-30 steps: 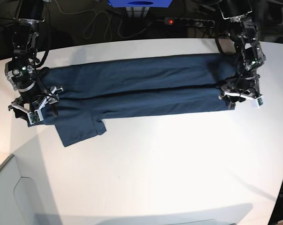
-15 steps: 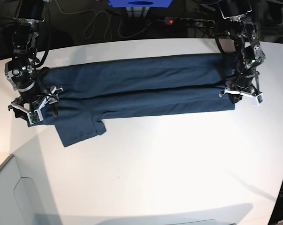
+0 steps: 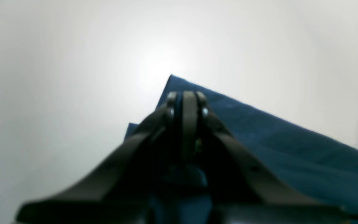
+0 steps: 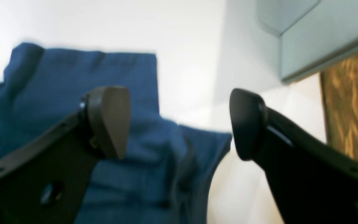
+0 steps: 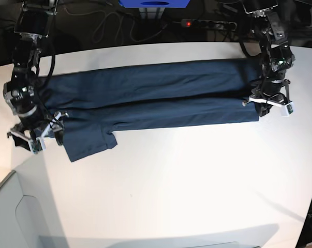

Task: Fold the T-shirt properly
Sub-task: 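Release the hem and move the right gripper to the sleeve end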

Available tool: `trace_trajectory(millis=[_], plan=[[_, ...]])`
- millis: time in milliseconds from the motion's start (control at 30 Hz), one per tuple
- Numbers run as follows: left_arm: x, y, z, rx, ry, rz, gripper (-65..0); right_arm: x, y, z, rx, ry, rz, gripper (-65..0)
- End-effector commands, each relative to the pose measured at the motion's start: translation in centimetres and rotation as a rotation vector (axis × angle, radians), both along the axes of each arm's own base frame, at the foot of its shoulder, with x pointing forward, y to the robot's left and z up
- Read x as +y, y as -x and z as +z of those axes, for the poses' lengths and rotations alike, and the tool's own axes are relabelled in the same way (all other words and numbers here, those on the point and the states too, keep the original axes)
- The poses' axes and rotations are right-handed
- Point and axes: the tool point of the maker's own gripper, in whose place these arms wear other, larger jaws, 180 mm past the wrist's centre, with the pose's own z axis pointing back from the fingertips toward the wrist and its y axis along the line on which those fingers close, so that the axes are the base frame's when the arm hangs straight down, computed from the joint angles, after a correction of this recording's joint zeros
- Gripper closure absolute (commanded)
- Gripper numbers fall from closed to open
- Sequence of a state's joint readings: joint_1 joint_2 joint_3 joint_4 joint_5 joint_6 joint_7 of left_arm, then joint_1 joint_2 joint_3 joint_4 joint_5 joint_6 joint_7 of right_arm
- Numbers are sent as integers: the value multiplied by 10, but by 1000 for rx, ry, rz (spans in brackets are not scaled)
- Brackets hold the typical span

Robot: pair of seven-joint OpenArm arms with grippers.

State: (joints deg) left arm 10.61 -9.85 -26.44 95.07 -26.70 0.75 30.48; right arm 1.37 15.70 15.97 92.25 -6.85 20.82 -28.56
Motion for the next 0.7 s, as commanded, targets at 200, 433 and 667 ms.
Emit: trace_trajectory(millis=[200, 433, 667], plan=[[0, -1, 18, -50, -31, -15, 0, 12, -48, -21, 175, 4, 12, -483], [2, 0, 18, -47, -34, -14, 0, 7, -73, -38, 263, -51, -24, -482], [1, 0, 18, -47, -33, -13, 0, 6, -66, -75, 385, -99, -49, -482]])
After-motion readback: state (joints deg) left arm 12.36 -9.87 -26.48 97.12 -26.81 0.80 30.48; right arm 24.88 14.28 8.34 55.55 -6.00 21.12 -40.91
